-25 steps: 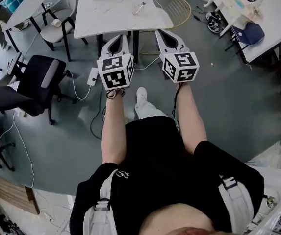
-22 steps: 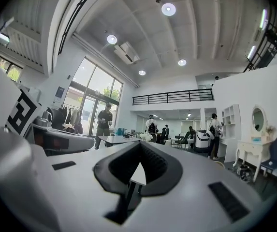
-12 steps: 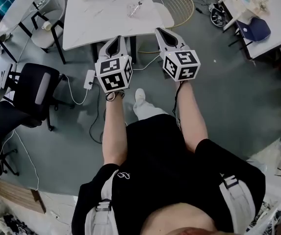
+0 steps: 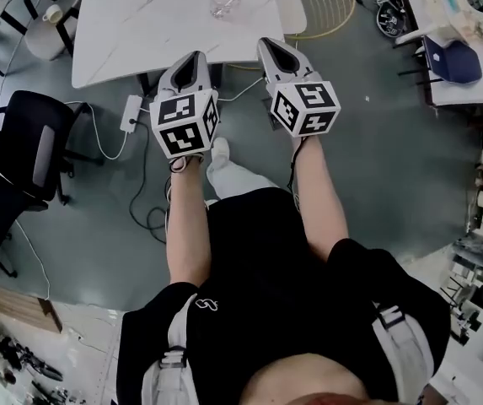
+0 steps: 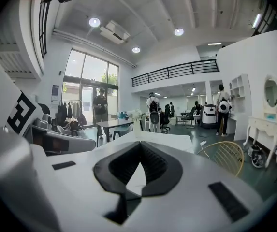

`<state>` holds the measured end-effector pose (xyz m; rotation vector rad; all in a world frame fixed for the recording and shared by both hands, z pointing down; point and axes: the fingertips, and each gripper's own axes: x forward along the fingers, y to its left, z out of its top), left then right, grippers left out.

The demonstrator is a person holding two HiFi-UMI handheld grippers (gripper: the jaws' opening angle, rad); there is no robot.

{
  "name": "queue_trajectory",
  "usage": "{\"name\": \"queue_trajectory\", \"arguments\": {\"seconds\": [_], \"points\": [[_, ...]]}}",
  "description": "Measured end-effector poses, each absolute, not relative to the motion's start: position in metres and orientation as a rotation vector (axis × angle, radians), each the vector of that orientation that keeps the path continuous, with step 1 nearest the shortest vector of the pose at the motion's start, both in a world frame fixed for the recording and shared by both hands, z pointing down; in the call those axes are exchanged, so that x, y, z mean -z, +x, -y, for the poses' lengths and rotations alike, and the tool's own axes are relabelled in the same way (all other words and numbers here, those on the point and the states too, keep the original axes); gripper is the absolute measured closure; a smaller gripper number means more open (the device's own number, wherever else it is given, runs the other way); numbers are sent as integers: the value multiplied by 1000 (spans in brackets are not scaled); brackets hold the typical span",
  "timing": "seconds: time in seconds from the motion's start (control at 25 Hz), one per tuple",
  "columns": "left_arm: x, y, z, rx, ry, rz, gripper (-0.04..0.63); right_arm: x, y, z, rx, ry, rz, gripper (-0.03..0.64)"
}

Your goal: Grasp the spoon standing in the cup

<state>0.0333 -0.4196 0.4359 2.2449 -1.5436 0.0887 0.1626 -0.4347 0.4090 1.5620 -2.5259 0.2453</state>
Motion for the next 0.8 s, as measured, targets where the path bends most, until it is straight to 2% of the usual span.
{"name": "queue_trajectory", "arguments": {"seconds": [0.32,0.8], "points": [[-456,71,487,-172,2226,1520,578,-434,204,507,-373,1596,2519,611],[-441,69,524,-210,2242,1569,578,-431,202,550,-439,1579,2596,611]]}}
